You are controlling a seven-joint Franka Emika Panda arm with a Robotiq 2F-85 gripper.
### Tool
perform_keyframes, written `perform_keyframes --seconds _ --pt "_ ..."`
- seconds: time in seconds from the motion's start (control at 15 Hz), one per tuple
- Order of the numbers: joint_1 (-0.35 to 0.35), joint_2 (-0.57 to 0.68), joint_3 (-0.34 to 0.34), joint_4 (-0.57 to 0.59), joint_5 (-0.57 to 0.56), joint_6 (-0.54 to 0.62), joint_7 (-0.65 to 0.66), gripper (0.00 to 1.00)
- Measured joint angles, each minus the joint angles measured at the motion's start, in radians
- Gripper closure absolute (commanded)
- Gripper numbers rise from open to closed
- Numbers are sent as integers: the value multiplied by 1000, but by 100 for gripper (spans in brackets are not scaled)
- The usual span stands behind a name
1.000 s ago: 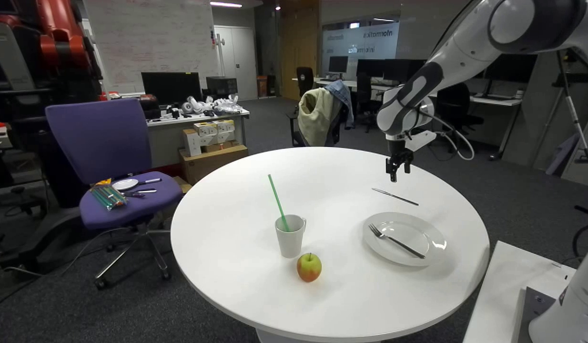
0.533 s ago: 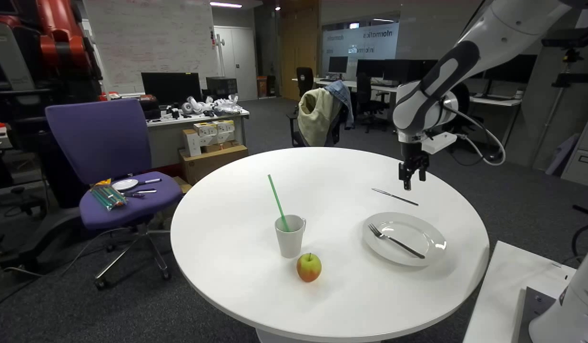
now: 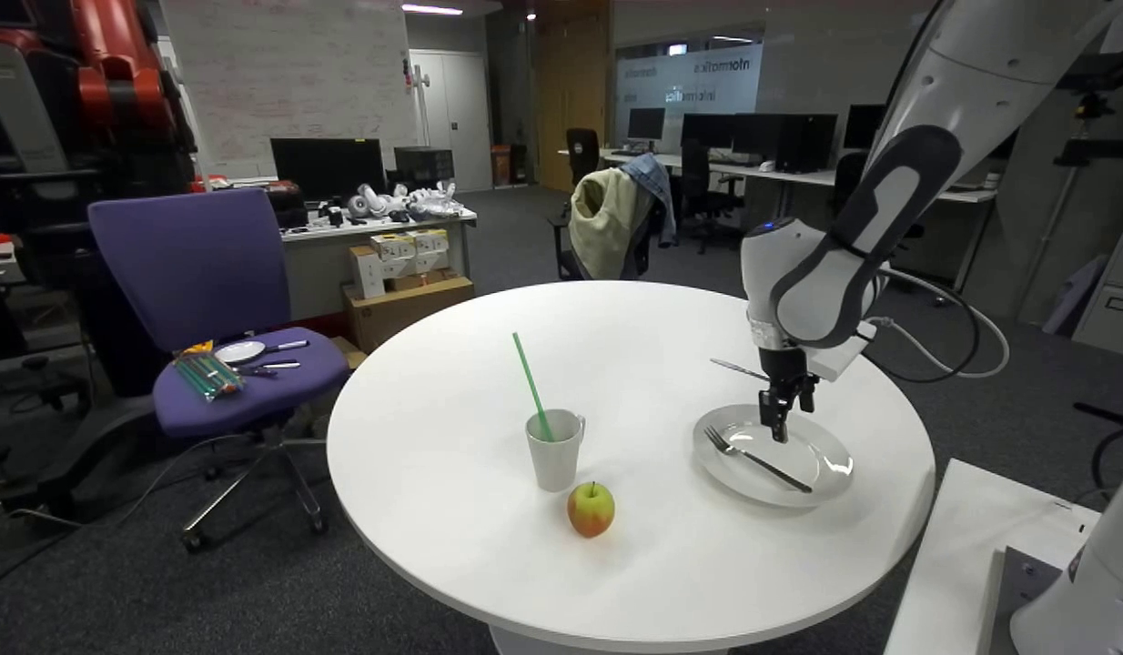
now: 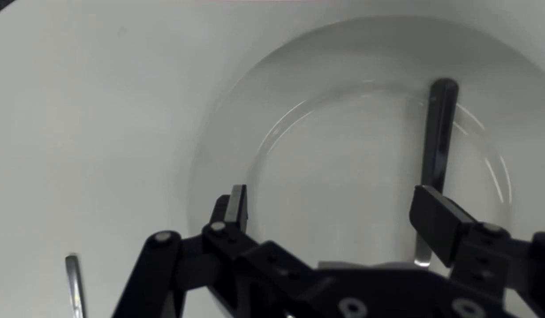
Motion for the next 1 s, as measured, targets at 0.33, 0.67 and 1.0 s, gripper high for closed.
perform_keyframes --seconds 0.33,0.67,1.0 --pt "50 2 13 -59 17 44 48 0" --pt "46 3 62 -80 270 101 -34 0" --pt "35 3 78 -66 378 101 -83 0"
